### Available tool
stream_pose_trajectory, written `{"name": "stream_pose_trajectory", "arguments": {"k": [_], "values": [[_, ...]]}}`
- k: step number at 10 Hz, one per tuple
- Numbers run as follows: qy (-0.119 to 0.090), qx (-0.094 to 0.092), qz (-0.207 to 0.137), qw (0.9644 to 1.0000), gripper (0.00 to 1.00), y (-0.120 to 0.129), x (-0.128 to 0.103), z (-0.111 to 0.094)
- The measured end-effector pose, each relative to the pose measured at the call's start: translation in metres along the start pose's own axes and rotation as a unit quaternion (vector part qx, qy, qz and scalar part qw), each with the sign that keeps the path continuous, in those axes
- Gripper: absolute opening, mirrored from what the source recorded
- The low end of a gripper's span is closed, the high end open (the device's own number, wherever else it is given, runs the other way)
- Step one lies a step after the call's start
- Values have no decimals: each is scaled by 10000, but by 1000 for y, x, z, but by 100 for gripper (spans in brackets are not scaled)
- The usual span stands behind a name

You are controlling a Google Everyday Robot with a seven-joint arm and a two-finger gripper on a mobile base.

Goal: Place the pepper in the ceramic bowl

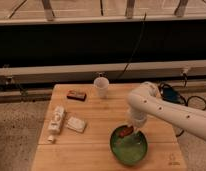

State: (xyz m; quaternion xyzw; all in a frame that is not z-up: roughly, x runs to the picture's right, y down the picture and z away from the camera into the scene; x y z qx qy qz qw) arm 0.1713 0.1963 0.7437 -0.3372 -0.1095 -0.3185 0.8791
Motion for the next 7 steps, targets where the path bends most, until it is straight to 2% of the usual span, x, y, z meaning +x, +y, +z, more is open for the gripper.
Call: {"name": "stream_pose_trajectory", "arguments": {"k": [1,5,7], "values": [[-2,2,-7,10000,7,1,0,0],[-4,53,-51,10000,35,2,-3,1],[-15,66,-80,9999,41,3,-4,1]]}}
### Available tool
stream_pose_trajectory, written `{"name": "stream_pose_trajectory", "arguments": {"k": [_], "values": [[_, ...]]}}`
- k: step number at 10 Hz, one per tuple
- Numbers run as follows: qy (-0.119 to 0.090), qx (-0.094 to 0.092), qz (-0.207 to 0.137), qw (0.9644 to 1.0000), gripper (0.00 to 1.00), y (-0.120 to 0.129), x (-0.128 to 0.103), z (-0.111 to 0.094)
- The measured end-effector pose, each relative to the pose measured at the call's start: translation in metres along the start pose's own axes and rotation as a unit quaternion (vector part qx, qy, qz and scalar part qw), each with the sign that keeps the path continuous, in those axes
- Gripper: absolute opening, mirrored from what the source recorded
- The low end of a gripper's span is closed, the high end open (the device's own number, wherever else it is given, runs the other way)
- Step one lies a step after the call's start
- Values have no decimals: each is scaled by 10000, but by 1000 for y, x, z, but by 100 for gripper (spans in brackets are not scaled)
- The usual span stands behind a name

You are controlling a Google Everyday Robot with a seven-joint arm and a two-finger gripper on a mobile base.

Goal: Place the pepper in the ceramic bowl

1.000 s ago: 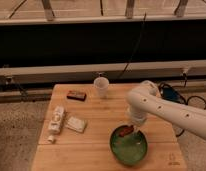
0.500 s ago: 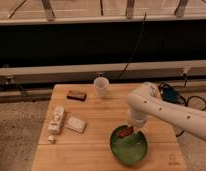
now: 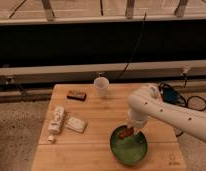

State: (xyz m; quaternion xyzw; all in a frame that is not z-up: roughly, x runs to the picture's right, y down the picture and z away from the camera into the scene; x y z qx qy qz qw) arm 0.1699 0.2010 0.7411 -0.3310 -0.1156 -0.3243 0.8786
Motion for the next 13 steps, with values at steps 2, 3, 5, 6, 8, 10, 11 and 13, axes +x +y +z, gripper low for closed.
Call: {"name": "stream_pose_trajectory", "arguments": {"k": [2,3,5,6,8,10,11,13], "values": [[-7,10,-13,10000,45,1,-1,0],[-16,26,-27,10000,45,2,-2,0],[-14,52,-41,10000,55,3,-1,0],[-13,80,-38,10000,64,3,-1,0],[-14,123,-29,9999,79,5,0,1],[-25,143,-31,9999,80,4,0,1],[-27,149,-31,9999,80,4,1,1],[-32,138,-30,9999,80,4,4,-1]]}}
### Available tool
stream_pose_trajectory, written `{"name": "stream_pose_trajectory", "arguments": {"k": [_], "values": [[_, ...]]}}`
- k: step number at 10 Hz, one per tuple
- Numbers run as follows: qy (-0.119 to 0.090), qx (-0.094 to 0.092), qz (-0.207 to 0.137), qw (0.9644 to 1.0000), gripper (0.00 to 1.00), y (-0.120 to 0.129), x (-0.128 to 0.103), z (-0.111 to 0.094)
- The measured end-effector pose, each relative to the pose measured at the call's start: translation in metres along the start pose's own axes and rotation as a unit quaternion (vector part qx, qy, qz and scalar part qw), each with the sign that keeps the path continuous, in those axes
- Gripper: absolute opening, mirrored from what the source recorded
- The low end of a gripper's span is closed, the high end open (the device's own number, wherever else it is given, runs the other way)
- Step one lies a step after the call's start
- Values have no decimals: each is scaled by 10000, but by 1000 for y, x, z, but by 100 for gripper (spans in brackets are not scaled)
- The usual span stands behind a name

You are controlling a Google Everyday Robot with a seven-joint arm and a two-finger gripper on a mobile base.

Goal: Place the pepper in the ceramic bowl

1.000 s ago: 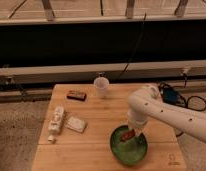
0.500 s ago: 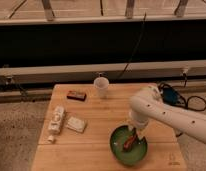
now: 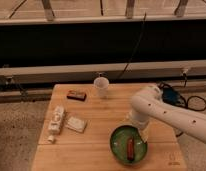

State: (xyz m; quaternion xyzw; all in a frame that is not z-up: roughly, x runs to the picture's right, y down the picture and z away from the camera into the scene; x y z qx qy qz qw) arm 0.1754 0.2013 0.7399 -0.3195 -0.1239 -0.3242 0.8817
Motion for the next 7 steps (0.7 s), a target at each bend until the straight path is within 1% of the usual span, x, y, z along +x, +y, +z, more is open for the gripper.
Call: {"name": "stream_pose_trajectory", "arguments": {"k": [7], "values": [[-59,27,-47,10000,80,1,0,1]]}}
